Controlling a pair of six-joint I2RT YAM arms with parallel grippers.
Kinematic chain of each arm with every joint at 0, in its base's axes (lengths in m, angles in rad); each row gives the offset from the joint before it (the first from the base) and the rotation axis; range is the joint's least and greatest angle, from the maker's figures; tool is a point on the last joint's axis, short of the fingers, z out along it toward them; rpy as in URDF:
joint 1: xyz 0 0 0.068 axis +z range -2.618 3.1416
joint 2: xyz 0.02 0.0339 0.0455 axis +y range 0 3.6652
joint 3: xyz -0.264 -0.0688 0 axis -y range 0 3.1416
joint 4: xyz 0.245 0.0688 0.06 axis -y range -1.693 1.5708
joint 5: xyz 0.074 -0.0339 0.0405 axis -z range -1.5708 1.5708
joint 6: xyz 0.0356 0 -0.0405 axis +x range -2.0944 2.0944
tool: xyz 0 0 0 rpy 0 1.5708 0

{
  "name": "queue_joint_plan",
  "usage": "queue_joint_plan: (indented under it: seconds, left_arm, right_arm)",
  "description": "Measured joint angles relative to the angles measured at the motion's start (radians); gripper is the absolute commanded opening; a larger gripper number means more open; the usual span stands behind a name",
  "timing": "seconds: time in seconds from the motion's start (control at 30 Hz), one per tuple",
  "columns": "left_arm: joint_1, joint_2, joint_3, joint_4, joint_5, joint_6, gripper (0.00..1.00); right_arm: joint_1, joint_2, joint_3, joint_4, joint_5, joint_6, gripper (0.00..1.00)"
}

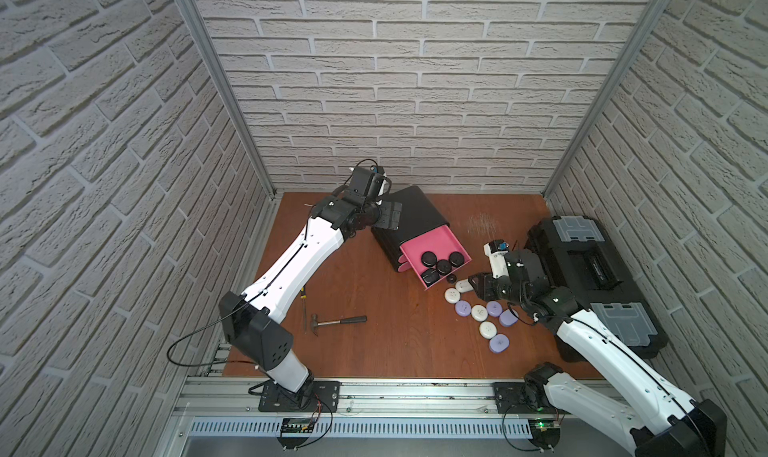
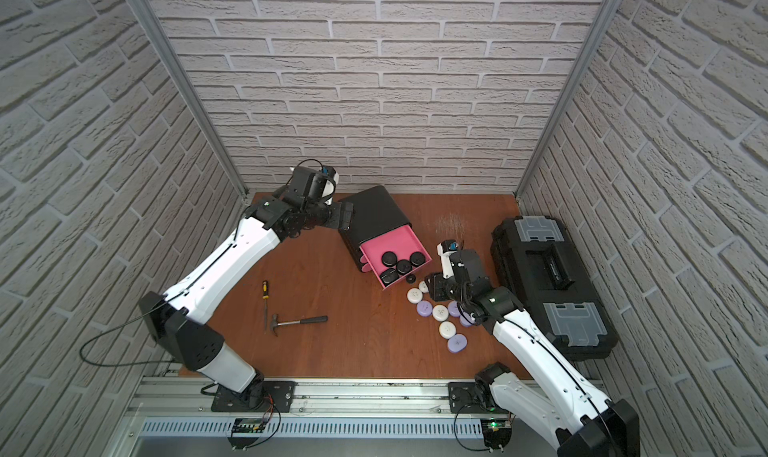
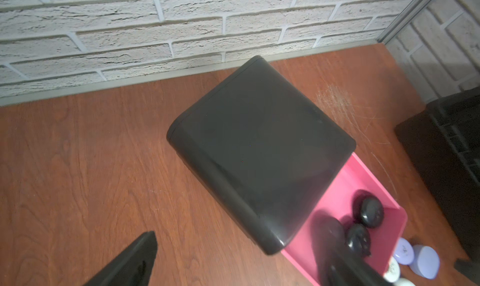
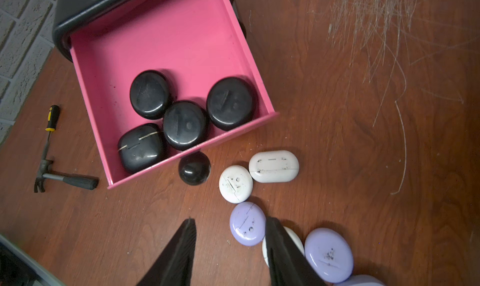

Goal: Put the bluetooth earphones in the drawer according to color
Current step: Close the drawer of the storage box.

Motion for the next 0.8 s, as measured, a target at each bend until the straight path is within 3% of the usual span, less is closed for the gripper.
queue_joint_plan:
  seconds: [0.23, 0.53, 0.8]
  left_arm:
    - [0.005, 0.24, 0.224, -0.083, -0.041, 0.076, 0.98]
    - [0.025, 0.439, 0.435, -0.129, -0.047, 0.14, 0.98]
    - [0.032, 0.509, 0.485, -0.116, -0.035, 0.16, 0.94]
  right_arm:
    - [-0.022, 0.008, -0.091, 0.029, -0.128, 0.016, 0.46]
    - [-0.026, 0.114, -0.098, 0.125, -0.243, 0.018, 0.45]
    - [-0.029, 0.213, -0.092, 0.218, -0.29, 0.018, 0.42]
